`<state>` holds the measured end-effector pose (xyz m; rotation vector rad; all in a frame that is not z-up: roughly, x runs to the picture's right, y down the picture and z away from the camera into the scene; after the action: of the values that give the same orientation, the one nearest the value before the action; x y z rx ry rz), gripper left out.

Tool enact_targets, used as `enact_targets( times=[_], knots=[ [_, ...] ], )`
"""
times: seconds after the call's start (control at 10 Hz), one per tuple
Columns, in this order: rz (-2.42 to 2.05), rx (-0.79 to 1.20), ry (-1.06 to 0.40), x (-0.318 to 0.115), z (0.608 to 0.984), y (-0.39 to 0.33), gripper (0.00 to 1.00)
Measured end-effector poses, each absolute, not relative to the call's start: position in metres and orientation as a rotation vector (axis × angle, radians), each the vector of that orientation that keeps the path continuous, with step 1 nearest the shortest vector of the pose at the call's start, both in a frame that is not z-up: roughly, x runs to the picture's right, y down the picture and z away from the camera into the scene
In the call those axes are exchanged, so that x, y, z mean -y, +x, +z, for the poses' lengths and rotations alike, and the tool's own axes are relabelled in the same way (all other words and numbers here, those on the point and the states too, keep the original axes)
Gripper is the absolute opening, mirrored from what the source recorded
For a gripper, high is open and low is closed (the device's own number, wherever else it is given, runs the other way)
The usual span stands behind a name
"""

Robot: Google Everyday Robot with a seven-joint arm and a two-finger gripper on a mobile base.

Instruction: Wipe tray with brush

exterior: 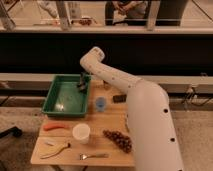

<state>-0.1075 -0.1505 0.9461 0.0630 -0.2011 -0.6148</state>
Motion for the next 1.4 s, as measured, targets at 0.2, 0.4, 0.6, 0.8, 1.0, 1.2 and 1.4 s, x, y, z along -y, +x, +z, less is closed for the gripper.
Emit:
enact_targets(
  times=[0.2, 0.4, 0.6, 0.8, 1.0, 1.2, 1.4],
  knots=[
    [-0.622, 0.213, 0.092, 0.151, 0.952, -0.115, 0.00],
    [-0.622, 0.239, 0.103, 0.144, 0.960, -0.129, 0.00],
    [-0.627, 0.277, 0.105, 0.127, 0.976, -0.151, 0.00],
    [-0.630, 0.309, 0.102, 0.111, 0.996, -0.166, 0.00],
    [-0.632, 0.351, 0.101, 0.100, 1.006, -0.196, 0.00],
    [-0.643, 0.385, 0.107, 0.100, 1.003, -0.222, 0.00],
    [-0.651, 0.405, 0.109, 0.101, 0.996, -0.234, 0.00]
  ],
)
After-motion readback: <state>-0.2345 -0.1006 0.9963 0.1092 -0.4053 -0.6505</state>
